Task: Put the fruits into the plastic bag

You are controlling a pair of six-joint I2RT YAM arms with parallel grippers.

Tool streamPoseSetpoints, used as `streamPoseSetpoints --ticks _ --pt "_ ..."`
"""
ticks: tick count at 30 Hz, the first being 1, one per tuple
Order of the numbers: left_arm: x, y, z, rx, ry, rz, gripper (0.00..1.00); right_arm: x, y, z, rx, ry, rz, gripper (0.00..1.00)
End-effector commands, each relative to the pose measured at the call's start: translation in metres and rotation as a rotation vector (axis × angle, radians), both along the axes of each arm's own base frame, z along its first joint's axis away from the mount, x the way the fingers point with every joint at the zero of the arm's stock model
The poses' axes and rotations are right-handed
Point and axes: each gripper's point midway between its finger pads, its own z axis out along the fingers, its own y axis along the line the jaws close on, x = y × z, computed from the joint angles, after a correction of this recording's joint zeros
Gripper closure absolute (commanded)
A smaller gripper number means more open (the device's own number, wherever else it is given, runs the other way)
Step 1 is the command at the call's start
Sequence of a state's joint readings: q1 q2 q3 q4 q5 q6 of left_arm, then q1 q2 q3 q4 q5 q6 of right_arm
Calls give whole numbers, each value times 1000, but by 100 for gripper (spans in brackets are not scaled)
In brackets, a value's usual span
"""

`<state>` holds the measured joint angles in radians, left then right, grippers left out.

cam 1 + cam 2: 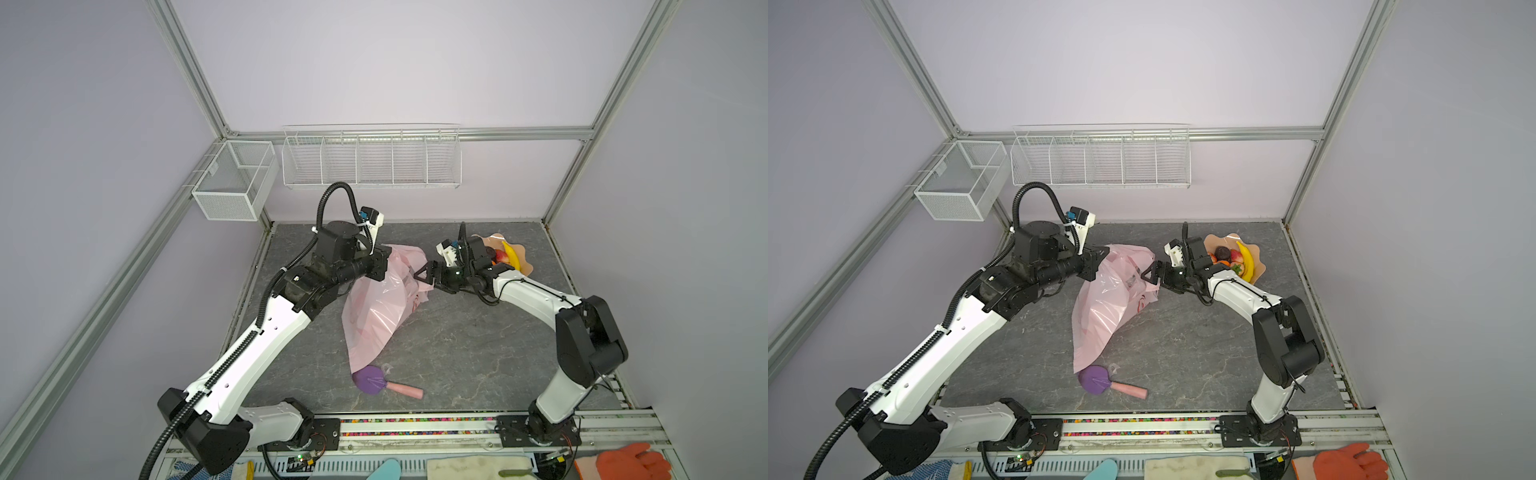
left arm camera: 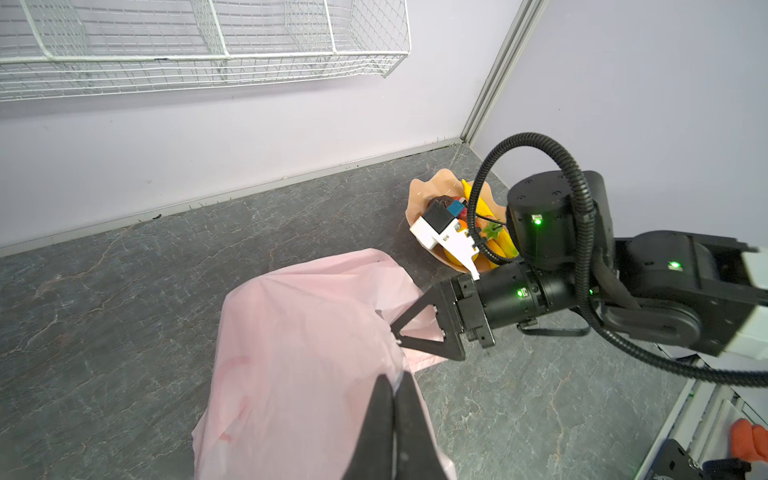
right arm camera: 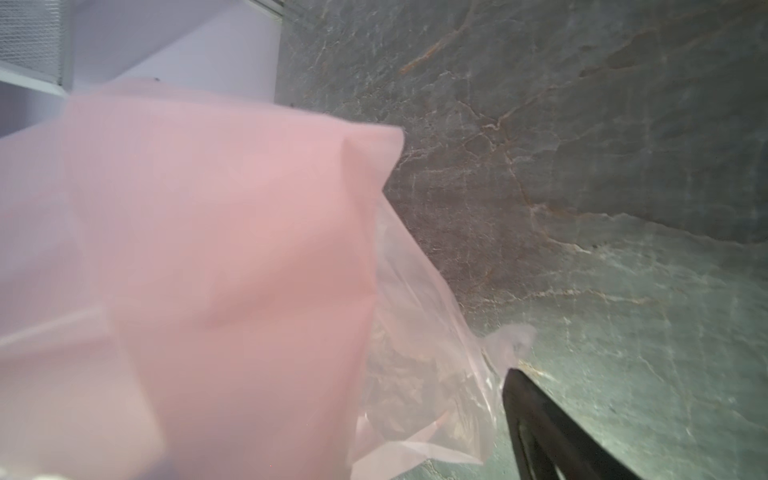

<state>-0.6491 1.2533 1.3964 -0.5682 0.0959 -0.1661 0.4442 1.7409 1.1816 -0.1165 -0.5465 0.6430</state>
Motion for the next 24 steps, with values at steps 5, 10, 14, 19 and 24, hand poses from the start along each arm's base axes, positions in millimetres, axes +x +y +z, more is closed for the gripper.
streamPoseSetpoints --ticks 5,10,14,19,24 --pt "-13 21 31 -42 -49 -7 100 -9 6 -13 111 -34 87 11" --pt "-20 10 21 -37 17 -87 100 -5 23 -1 211 -97 168 9" --pt "-19 7 12 -26 28 -100 100 -2 36 9 317 -113 221 26" --pt "-11 18 4 -16 47 -56 100 12 24 28 328 -149 139 81" --pt "14 70 3 16 3 161 100 30 -20 53 98 -226 -10 93"
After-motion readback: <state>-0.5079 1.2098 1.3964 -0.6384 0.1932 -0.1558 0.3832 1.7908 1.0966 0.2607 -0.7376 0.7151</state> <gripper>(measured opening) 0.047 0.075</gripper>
